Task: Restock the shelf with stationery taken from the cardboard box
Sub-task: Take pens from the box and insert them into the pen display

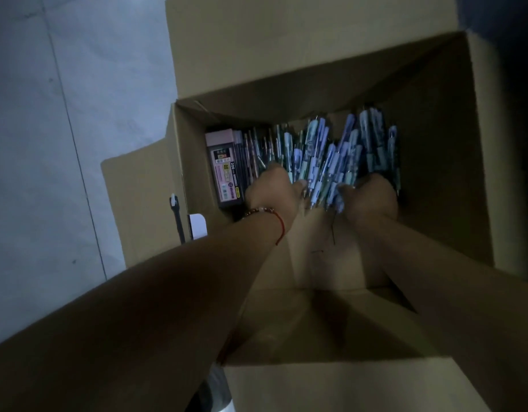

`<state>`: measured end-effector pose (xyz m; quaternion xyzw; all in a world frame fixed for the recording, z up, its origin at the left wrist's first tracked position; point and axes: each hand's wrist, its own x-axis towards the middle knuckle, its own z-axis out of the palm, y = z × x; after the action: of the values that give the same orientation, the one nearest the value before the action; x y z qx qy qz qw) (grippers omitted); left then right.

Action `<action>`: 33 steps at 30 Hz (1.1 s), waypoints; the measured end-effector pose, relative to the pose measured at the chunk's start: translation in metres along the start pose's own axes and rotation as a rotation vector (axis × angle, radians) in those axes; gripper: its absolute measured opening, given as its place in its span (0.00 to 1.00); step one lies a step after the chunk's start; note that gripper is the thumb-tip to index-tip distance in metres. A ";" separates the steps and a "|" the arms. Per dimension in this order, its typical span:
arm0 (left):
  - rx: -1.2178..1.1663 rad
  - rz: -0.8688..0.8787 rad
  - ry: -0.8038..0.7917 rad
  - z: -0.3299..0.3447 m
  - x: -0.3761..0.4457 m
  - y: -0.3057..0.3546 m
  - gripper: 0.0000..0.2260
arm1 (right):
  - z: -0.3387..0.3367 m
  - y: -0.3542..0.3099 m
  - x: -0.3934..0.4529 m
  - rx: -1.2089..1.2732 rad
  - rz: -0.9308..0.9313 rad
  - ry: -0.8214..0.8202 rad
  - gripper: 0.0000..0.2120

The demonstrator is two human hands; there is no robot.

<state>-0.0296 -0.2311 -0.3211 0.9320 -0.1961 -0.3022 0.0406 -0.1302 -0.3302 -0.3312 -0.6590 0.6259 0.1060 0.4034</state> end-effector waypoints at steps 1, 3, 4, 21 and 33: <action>0.058 0.037 -0.001 -0.001 0.002 -0.002 0.22 | -0.001 0.001 0.001 -0.012 -0.003 -0.024 0.16; 0.150 0.078 -0.005 0.000 0.000 -0.002 0.19 | -0.001 0.003 0.003 0.006 0.020 -0.057 0.13; 0.203 0.088 -0.013 0.002 -0.001 -0.001 0.17 | -0.001 0.003 0.003 0.025 0.035 -0.069 0.12; -0.838 -0.233 -0.458 -0.062 -0.074 -0.004 0.14 | -0.056 -0.023 -0.098 0.524 0.196 -0.268 0.01; -1.267 -0.133 -0.912 -0.385 -0.273 0.038 0.11 | -0.281 -0.216 -0.334 0.648 -0.067 -0.681 0.18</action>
<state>-0.0219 -0.1757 0.1492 0.5248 0.0726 -0.7112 0.4621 -0.1009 -0.2937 0.1536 -0.4467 0.4373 0.1024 0.7737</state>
